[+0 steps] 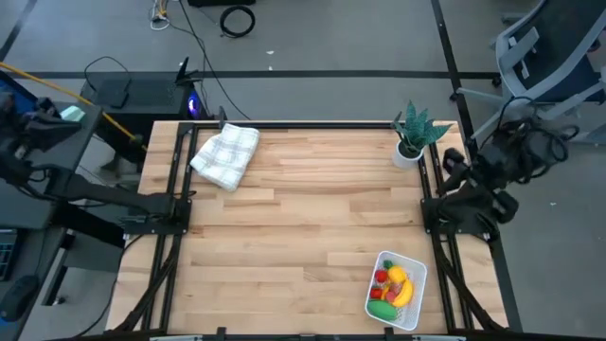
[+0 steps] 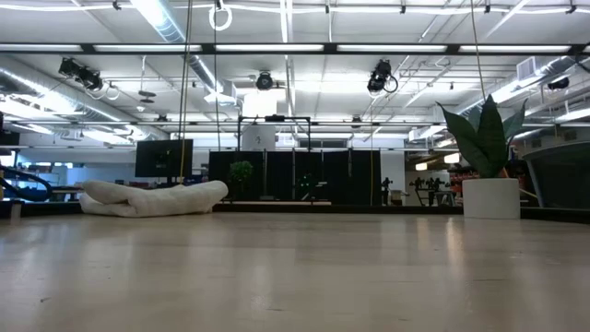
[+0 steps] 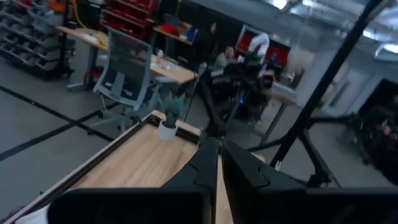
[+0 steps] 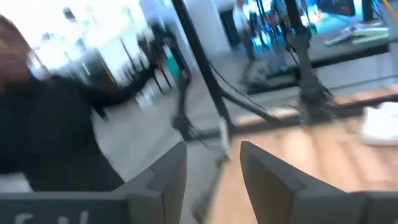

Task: Pick and placing Produce into tupperware
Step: Return to Home Position

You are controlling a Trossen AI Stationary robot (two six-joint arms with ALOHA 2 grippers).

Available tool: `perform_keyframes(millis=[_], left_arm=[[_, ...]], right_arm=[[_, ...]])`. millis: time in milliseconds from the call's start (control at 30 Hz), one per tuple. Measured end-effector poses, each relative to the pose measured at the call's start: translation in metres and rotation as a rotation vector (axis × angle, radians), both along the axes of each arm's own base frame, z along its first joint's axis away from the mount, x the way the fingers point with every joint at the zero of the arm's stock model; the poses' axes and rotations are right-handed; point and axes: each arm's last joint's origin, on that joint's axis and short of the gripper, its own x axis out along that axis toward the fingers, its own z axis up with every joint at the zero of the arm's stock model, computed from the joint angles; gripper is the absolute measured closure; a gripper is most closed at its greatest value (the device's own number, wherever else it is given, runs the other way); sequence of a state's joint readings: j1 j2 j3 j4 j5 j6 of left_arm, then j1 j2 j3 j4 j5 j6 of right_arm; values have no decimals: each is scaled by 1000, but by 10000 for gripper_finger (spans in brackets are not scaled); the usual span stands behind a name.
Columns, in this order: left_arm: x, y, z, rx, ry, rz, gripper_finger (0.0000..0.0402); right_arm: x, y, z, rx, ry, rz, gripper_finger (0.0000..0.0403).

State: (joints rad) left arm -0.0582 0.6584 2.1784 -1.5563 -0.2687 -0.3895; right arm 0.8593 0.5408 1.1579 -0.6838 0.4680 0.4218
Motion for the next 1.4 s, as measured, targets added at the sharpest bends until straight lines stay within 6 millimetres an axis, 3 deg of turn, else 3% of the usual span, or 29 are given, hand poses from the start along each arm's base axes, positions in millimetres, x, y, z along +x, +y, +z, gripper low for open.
perform_keyframes(millis=[133, 267, 367, 500, 600, 733, 867, 1167, 1400], left_arm=[[8, -7, -14, -25, -21, 33, 389], [35, -13, -33, -16, -31, 2, 394], [49, -11, -47, -18, -63, -18, 392], [48, -8, -54, 46, -174, -48, 380], [47, -6, -57, 85, -218, -68, 379], [51, -5, -70, 102, -177, -75, 391], [68, -5, -89, 99, -165, -39, 397], [109, -7, -146, 80, -225, -38, 367], [147, -10, -187, 73, -219, -42, 381]], right_arm=[[10, 14, -33, 138, -177, 56, 245], [34, 40, -80, 50, -393, 65, 245], [44, 41, -108, 74, -467, 24, 245], [56, 25, -135, 205, -302, -83, 245], [60, 12, -153, 195, -183, -78, 244], [55, -5, -154, 166, -215, -82, 243], [49, -14, -154, 110, -256, -103, 243], [49, -20, -154, 52, -281, -164, 243], [50, -21, -155, 39, -270, -187, 243]])
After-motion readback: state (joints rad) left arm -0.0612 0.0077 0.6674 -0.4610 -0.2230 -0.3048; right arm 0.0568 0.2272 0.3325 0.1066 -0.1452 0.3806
